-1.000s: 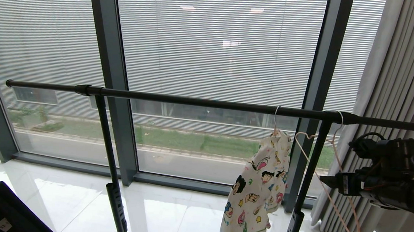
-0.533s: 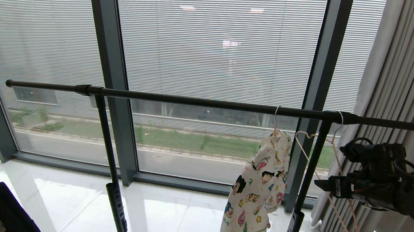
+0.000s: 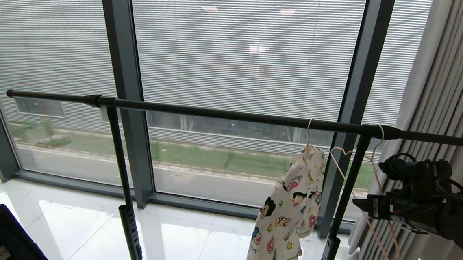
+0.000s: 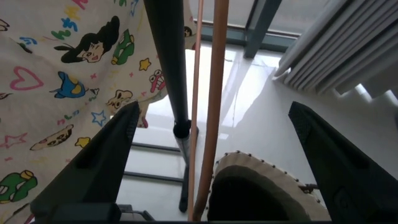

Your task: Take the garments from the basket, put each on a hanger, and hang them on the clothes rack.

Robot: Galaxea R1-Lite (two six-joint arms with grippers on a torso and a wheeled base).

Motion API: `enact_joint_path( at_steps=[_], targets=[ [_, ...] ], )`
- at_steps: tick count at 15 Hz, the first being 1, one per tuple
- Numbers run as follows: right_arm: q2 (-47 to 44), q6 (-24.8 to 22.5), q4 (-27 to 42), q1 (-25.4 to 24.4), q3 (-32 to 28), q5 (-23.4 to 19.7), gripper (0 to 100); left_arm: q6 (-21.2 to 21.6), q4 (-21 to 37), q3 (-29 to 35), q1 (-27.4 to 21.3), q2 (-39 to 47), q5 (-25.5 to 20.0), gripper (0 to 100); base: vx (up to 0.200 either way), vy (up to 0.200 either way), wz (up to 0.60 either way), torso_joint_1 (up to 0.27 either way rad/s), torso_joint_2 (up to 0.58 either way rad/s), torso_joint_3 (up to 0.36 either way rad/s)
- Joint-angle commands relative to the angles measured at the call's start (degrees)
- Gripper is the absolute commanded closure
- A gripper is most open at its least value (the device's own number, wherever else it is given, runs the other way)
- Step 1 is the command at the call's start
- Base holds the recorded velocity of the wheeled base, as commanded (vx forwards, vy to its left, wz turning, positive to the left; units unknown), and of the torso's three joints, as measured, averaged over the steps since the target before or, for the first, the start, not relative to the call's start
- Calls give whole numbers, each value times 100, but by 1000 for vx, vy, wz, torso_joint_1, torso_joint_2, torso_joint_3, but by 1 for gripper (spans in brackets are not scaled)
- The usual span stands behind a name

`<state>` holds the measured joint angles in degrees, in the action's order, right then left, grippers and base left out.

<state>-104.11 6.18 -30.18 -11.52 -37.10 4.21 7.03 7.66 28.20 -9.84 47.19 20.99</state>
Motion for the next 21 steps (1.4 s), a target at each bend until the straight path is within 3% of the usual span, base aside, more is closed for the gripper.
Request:
enact_joint_path(
  at_steps=[1, 7, 11, 15, 21],
  targets=[
    [5, -3, -5, -8, 1, 10, 100, 0, -1, 2, -1, 1, 1, 100, 0, 0, 0, 0, 0, 0],
    [40, 6, -14, 1, 1, 19, 100, 0, -1, 10, -1, -26, 1, 100, 0, 0, 0, 0, 0, 0],
    [75, 50, -409, 1, 36, 98, 100, -9, -1, 10, -1, -34, 1, 100, 0, 0, 0, 0, 0, 0],
    [488, 32, -462, -8, 194, 107, 100, 0, -1, 10, -1, -43, 1, 100, 0, 0, 0, 0, 0, 0],
    [1217, 41, -603, 1, 1152, 300, 100, 228, -10, 54, -1, -131, 10, 100, 0, 0, 0, 0, 0, 0]
  ],
)
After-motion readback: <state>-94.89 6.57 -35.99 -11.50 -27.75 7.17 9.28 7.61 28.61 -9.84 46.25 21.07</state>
